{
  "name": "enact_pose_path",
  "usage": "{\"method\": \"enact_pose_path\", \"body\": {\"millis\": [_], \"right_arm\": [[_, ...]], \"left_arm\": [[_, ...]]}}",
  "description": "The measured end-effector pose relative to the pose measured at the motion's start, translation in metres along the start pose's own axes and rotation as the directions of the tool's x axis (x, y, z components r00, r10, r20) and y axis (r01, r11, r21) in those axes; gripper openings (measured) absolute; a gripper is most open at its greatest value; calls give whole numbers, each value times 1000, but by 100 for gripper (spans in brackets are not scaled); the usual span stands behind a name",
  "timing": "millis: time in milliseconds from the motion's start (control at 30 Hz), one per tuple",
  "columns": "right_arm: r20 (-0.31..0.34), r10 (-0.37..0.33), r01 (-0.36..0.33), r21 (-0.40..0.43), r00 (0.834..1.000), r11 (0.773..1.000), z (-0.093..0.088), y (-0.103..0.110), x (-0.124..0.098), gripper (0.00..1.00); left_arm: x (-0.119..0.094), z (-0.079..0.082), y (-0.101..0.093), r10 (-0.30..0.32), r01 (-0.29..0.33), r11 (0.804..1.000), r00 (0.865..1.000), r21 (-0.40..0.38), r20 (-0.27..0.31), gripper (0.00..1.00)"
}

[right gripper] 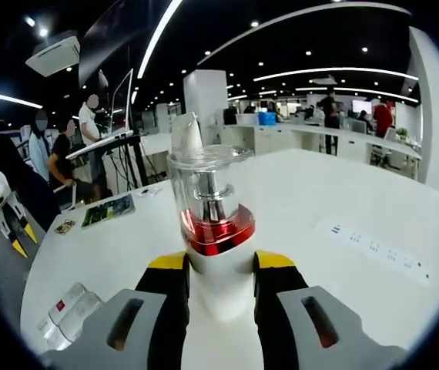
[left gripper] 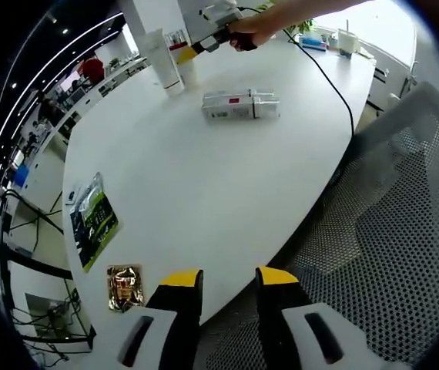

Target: Arrange the skincare products in the storage area until every visible bottle or jar stands upright without overlapping.

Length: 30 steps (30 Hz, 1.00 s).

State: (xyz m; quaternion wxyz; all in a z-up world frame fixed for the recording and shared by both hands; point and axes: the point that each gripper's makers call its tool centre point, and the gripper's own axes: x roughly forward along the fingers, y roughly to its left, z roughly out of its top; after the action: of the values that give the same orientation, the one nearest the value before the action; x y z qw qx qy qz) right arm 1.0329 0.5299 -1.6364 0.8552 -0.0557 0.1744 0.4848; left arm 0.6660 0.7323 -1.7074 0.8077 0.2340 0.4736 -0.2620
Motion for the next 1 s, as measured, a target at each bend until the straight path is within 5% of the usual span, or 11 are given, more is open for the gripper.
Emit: {"method": "enact_pose_path", "body": {"millis": [300,367,500,633,1000], "right_arm": [[-20,-7,7,6,1000,1000,-1,-1,1,29],[-49,-33,37,72,998,997,-7,-3,-4,34],[-9,-98,98,145,995,985,-11,-3,-21,42],[36,-105,87,336,994,938,-19,24,-47,32],[76,-145,103,401,986,910,-28,88,-104,40]], "left_arm": [[1,-2,0,-1,1,1000,1000,-4,-12,28],[0,0,0,-1,1,1000,1000,-5,-4,28],[0,0,1,2,-2,1000,1000,-8,-2,28],[-2,7,3,12,-11,999,999,-31,37,28],[-2,12,-2,-1,2,1000,999,-18,54,28]]}}
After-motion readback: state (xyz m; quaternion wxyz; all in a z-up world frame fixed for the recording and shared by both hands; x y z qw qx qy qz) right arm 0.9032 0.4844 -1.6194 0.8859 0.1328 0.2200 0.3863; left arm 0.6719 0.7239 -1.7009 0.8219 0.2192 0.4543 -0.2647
